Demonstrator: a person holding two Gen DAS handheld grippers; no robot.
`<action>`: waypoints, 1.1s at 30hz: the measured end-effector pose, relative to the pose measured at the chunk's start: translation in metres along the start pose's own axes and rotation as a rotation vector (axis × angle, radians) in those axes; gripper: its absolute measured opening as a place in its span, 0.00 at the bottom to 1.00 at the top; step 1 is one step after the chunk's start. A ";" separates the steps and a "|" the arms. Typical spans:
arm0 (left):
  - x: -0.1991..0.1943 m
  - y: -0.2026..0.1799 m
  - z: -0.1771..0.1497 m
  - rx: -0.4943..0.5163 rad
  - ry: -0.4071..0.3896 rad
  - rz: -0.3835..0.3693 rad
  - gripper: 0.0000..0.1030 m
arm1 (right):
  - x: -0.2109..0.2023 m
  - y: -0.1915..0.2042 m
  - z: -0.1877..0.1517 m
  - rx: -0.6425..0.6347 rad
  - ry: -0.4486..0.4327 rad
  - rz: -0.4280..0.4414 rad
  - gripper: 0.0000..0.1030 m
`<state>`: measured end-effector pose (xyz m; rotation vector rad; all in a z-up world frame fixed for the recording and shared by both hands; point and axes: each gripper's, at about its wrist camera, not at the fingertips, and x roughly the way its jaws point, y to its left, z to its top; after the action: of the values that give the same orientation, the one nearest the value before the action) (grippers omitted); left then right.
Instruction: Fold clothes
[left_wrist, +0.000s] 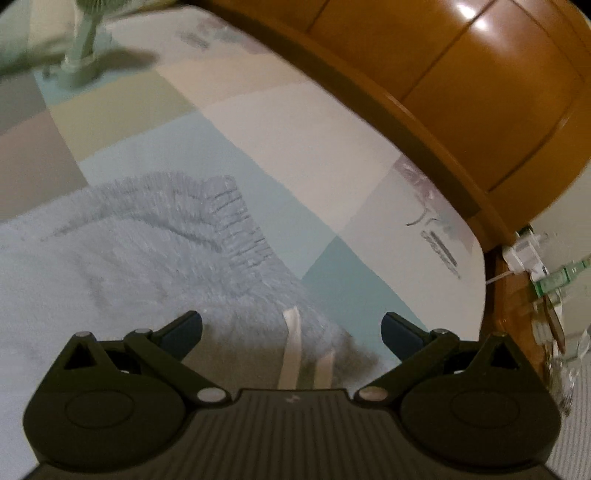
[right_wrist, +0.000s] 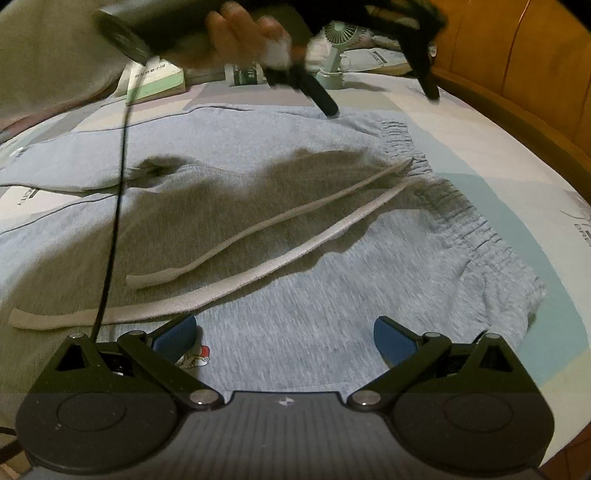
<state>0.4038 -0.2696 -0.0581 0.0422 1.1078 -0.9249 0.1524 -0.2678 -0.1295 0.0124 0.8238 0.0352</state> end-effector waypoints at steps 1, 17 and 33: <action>-0.012 -0.003 -0.004 0.014 -0.008 0.008 0.99 | 0.000 0.000 0.000 0.002 -0.002 -0.001 1.00; -0.144 0.018 -0.193 0.147 -0.091 0.236 0.99 | -0.013 0.007 -0.009 0.099 -0.019 0.052 1.00; -0.154 0.075 -0.345 -0.191 -0.129 0.360 0.99 | -0.009 0.020 -0.020 0.033 -0.055 -0.008 1.00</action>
<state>0.1762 0.0318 -0.1358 0.0234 1.0218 -0.4914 0.1308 -0.2485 -0.1359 0.0409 0.7690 0.0141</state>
